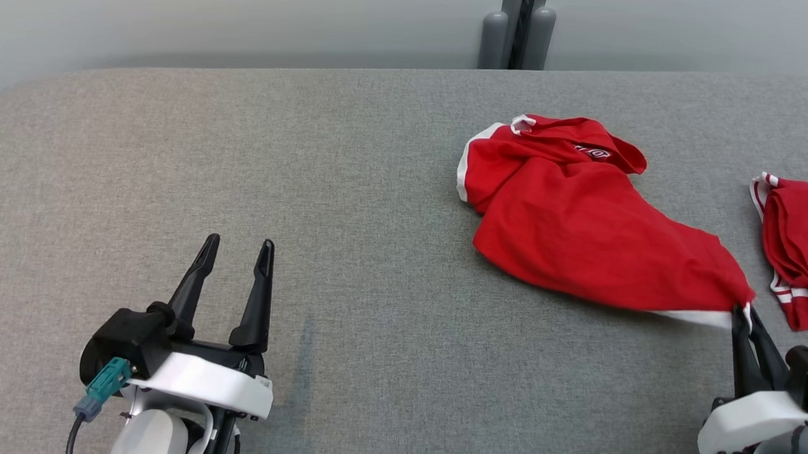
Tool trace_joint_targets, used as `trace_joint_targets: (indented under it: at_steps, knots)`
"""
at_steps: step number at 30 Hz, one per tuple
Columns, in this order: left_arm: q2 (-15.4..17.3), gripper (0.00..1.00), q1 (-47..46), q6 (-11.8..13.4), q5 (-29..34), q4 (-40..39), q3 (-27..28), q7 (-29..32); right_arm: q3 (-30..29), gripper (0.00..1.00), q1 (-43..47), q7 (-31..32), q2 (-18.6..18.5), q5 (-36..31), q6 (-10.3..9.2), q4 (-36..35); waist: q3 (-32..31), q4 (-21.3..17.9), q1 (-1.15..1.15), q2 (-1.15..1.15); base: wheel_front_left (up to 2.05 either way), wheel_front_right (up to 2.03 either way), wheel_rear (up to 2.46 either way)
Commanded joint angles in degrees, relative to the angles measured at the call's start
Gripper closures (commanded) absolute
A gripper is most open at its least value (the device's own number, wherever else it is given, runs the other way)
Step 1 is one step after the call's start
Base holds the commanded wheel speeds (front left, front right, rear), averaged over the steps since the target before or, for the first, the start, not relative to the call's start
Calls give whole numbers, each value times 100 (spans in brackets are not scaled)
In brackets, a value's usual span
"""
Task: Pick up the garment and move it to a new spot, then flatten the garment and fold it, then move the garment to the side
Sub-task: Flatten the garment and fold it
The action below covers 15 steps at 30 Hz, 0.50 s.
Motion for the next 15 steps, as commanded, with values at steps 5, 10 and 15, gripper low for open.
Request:
trace_joint_targets:
  at_steps: [5, 10, 15]
  knots:
    - [27, 0, -85, -9, -41, 16, 21, -15, -173, 100, 133, 131, -20, 43, -2, 177, -13, 48, 0, 0, 0, 0, 0]
    - [26, 0, -58, -35, -20, 49, 23, -15, -5, 0, 27, 53, -20, 43, -2, 266, -34, 100, 0, 0, 0, 0, 0]
    - [25, 0, -49, -46, -31, 80, -16, -15, 342, 0, -157, -114, -22, 147, -2, 170, -43, 172, 0, 0, 0, 0, 0]
